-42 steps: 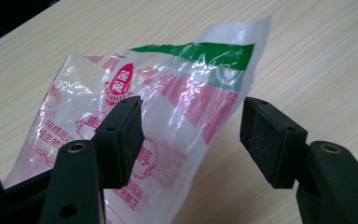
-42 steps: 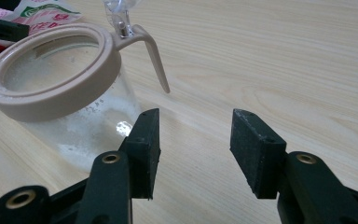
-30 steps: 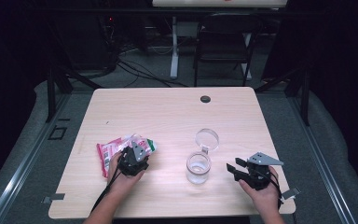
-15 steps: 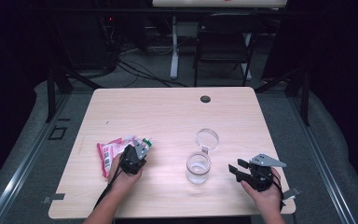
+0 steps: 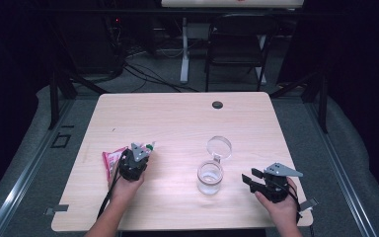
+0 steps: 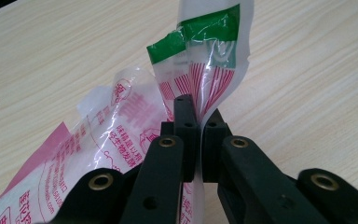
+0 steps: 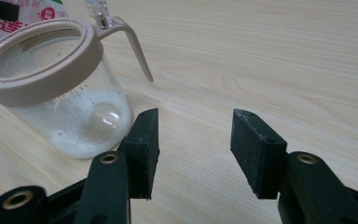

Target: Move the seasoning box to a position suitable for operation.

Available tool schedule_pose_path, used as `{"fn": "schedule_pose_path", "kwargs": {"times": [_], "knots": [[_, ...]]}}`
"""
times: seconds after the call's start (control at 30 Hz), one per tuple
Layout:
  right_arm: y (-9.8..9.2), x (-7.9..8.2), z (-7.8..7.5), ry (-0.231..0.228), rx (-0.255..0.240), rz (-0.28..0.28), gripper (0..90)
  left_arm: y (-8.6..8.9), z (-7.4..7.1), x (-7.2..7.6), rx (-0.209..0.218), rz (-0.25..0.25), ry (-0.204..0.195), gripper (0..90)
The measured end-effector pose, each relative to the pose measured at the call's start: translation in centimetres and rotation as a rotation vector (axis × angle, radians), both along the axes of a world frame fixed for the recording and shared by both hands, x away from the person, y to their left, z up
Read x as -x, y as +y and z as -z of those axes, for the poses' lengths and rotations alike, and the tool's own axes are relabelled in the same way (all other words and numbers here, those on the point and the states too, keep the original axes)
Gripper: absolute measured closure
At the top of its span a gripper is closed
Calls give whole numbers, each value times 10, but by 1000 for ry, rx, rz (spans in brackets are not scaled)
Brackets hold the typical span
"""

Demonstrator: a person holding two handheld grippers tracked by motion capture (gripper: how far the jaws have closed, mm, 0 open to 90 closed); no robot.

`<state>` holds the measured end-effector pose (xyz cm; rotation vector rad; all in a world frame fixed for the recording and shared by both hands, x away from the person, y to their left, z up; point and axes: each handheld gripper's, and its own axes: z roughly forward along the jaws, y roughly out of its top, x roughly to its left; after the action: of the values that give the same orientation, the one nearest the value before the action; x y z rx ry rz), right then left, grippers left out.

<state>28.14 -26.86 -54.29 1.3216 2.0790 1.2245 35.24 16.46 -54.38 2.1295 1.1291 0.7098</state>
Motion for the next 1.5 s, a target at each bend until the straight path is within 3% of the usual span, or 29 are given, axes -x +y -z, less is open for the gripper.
{"fn": "schedule_pose_path", "kwargs": {"times": [0.13, 0.33, 0.73, 1.0, 1.5], "knots": [[0, 0, 1, -1, -4, 2, 518, 5, -3, 0, 32, -7, 7, 895], [1, -1, 1, 1, -1, -3, 518, 9, -9, 3, 38, -16, -1, 897], [4, -3, 0, -10, -1, -11, 518, 42, -29, 12, 145, -81, -39, 898], [6, -6, -1, -12, -8, -16, 518, 50, -38, 18, 165, -90, -52, 898], [15, -13, -1, -21, -11, -43, 518, 89, -67, 37, 214, -174, -138, 899]]}}
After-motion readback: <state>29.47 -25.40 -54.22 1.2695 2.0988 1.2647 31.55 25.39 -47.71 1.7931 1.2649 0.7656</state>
